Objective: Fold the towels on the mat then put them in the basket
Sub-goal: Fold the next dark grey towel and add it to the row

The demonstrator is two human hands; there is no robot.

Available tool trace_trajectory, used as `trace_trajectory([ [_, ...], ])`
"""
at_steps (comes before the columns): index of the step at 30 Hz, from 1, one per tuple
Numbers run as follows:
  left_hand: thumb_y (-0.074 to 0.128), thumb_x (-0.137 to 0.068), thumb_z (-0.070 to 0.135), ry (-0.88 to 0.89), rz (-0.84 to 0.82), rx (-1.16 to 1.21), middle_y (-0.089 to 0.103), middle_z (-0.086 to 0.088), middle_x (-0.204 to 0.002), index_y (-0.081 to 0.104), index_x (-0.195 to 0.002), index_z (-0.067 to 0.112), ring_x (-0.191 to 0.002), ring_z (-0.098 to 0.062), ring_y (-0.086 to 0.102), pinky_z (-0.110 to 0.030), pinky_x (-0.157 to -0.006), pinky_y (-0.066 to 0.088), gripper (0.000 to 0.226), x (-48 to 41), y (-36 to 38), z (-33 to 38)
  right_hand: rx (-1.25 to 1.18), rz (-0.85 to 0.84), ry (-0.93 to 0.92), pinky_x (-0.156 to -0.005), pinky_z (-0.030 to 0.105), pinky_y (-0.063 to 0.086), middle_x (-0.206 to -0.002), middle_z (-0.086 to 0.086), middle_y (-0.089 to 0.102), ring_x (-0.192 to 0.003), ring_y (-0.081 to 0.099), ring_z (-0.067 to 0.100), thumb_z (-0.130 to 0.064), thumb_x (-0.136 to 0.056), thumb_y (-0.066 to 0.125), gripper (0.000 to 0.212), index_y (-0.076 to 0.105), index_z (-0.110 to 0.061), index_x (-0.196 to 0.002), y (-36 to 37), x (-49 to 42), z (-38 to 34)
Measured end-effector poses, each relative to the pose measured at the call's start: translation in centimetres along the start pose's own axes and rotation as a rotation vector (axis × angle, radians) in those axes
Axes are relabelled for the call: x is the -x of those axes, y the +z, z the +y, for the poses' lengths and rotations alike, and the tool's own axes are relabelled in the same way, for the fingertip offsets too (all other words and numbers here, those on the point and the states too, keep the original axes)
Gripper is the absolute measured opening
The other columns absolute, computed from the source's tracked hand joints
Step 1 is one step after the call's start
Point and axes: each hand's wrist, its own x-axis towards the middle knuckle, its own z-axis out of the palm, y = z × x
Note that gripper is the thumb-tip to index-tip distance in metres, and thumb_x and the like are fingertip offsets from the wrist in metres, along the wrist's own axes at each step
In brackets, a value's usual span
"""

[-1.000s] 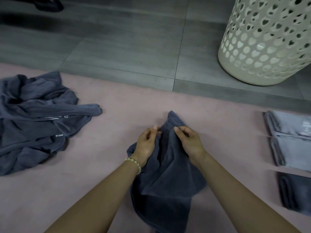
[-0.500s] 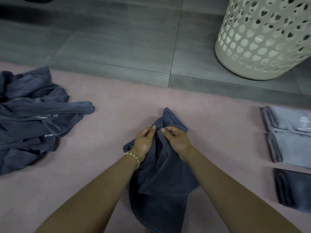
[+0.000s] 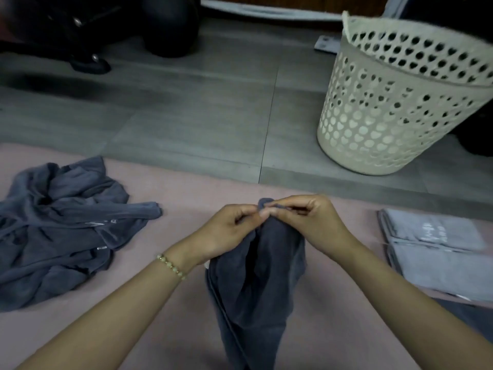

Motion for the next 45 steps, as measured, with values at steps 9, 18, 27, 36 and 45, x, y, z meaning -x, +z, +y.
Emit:
trace_trajectory([
  [9, 0.062, -0.091, 0.015, 0.21, -0.069, -0.267, 0.065, 0.005, -0.086, 0.069, -0.091, 0.002, -0.082, -0.002, 0.057, -0.022, -0.08, 0.046, 0.015, 6.2, 1.1, 15.8, 0.146, -0.037, -0.122, -0.068, 0.016, 0.046, -0.072, 0.005, 0.069, -0.069, 0.06, 0.01, -0.011, -0.076, 0.075, 0.024, 0.072, -0.02, -0.097, -2.7, 5.6, -17.7],
  [18, 0.064, -0.09, 0.025, 0.283, -0.187, -0.518, 0.06, 0.006, -0.078, 0.069, -0.098, 0.004, -0.072, 0.0, 0.052, -0.02, -0.071, 0.043, 0.023, 13.2, 2.9, 27.4, 0.364, -0.203, -0.055, -0.057, 0.013, 0.043, -0.062, -0.005, 0.062, -0.057, 0.053, 0.001, -0.014, -0.075, 0.077, 0.007, 0.07, -0.013, -0.078, -5.0, 12.1, -29.5],
  [27, 0.055, -0.092, 0.032, 0.383, 0.527, -0.437, 0.058, -0.001, -0.073, 0.058, -0.081, 0.0, -0.066, -0.002, 0.052, -0.009, -0.063, 0.039, 0.034, 16.7, 0.1, 29.3, 0.317, 0.12, -0.175, -0.058, 0.011, 0.044, -0.068, 0.006, 0.055, -0.059, 0.051, 0.002, -0.013, -0.08, 0.07, 0.014, 0.063, 0.0, -0.079, -10.4, 19.2, -32.5],
  [36, 0.039, -0.099, 0.041, 0.315, 0.902, 0.01, 0.056, -0.009, -0.084, 0.057, -0.088, 0.004, -0.081, -0.017, 0.051, -0.029, -0.073, 0.043, 0.042, 19.4, -3.1, 26.1, 0.093, 0.382, -0.144, -0.07, 0.009, 0.05, -0.073, -0.006, 0.064, -0.081, 0.058, 0.007, -0.057, -0.06, 0.076, 0.055, 0.059, -0.009, -0.08, -16.2, 26.0, -29.4],
  [45, 0.058, -0.092, 0.03, 0.273, 0.626, -0.225, 0.067, 0.01, -0.069, 0.064, -0.08, 0.014, -0.064, 0.003, 0.061, -0.006, -0.053, 0.045, 0.021, 21.2, -3.4, 27.3, 0.028, 0.418, -0.136, -0.059, 0.013, 0.052, -0.066, -0.002, 0.069, -0.059, 0.061, 0.003, -0.073, -0.028, 0.081, 0.081, 0.063, -0.014, -0.08, -17.4, 26.7, -29.6],
])
